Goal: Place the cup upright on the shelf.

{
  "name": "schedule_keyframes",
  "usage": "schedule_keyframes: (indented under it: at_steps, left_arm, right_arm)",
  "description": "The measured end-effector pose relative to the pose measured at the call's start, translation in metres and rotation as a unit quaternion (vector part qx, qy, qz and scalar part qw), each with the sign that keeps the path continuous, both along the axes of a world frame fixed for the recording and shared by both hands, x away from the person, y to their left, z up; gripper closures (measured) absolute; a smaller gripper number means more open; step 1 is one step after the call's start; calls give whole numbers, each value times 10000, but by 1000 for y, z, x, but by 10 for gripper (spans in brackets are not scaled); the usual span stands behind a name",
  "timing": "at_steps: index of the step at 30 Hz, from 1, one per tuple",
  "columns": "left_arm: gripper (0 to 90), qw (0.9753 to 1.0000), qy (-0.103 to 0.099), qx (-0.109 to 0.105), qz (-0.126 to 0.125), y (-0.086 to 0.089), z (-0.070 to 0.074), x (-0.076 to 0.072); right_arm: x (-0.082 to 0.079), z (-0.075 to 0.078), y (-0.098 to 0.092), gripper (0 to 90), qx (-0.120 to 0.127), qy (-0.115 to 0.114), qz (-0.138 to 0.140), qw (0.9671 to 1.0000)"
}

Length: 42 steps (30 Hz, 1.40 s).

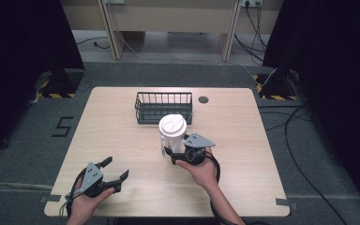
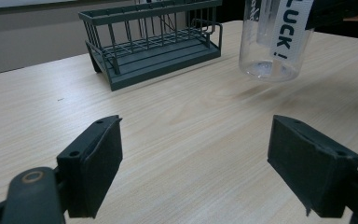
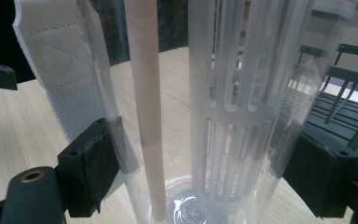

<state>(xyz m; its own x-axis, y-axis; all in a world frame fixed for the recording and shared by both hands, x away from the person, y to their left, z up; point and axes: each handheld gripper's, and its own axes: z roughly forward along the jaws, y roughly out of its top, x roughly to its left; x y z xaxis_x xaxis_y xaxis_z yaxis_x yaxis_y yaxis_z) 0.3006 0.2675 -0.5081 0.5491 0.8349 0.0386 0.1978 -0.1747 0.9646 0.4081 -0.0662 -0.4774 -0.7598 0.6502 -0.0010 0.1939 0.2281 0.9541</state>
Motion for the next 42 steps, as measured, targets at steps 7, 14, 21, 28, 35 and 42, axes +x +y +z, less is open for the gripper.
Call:
schedule_keyframes:
  at_steps: [7, 14, 21, 28, 35, 42]
  left_arm:
    - [173, 10000, 0, -4, -4, 0, 0, 0]
    - [174, 10000, 13, -18, -8, -1, 0, 0]
    - [174, 10000, 16, -33, 0, 0, 0, 0]
    - [175, 10000, 12, -36, -9, 0, 0, 0]
    - [175, 10000, 22, -45, -14, -1, 0, 0]
    - [175, 10000, 25, -41, -10, -1, 0, 0]
  right_arm:
    - [5, 3, 0, 185, -25, -17, -39, 10000]
    - [13, 10, -1, 185, -81, -4, -69, 9999]
    - [20, 16, -2, 185, -36, -11, -155, 9999]
    - [30, 24, 0, 185, -23, -49, -229, 9997]
    - [37, 32, 3, 185, -56, -76, -264, 9996]
    - [44, 42, 2, 185, -62, -116, -310, 9994]
